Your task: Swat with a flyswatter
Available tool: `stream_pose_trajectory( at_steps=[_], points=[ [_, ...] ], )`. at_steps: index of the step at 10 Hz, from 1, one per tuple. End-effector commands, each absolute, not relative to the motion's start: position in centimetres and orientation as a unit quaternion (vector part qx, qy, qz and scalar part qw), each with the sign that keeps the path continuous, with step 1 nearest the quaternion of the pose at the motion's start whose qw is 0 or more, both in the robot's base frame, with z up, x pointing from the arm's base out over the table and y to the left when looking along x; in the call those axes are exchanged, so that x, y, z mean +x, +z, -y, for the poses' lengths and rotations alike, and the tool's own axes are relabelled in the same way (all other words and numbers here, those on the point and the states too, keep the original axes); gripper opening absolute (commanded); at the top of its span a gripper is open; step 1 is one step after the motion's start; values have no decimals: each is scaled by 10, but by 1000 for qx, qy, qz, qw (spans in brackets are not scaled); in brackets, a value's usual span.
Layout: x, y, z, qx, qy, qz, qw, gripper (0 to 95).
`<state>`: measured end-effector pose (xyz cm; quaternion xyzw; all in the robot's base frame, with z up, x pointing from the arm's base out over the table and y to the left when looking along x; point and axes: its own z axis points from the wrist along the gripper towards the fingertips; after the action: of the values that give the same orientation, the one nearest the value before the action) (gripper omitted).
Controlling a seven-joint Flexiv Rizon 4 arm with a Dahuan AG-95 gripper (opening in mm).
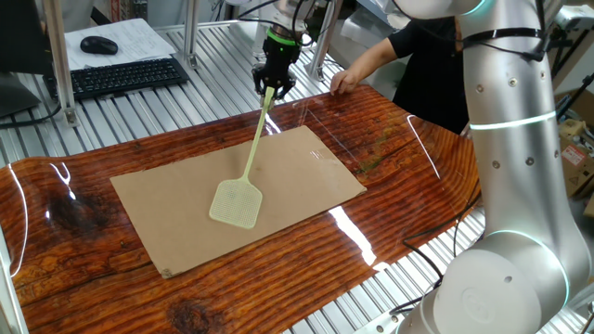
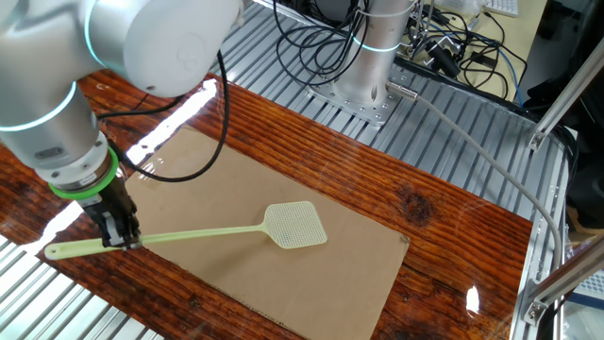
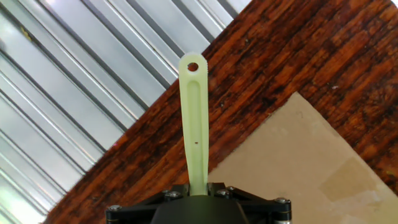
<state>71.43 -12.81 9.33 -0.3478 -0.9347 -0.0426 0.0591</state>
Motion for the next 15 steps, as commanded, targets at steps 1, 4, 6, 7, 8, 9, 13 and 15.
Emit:
stream_pose_trajectory(
  at_steps=[1, 4, 6, 7, 8, 9, 13, 15],
  points=[
    [712, 93, 128, -351, -43, 934, 57, 190],
    [712, 93, 128, -348, -44, 935, 57, 190],
    [711, 94, 126, -335, -50, 939, 58, 190],
    [711, 95, 123, -329, -50, 941, 58, 0],
    [710, 98, 119, -326, -50, 942, 58, 0],
    [708, 100, 114, -316, -51, 946, 59, 0],
    [683, 95, 100, -271, -64, 960, 37, 0],
    [664, 89, 86, -245, -59, 967, 38, 0]
  ],
)
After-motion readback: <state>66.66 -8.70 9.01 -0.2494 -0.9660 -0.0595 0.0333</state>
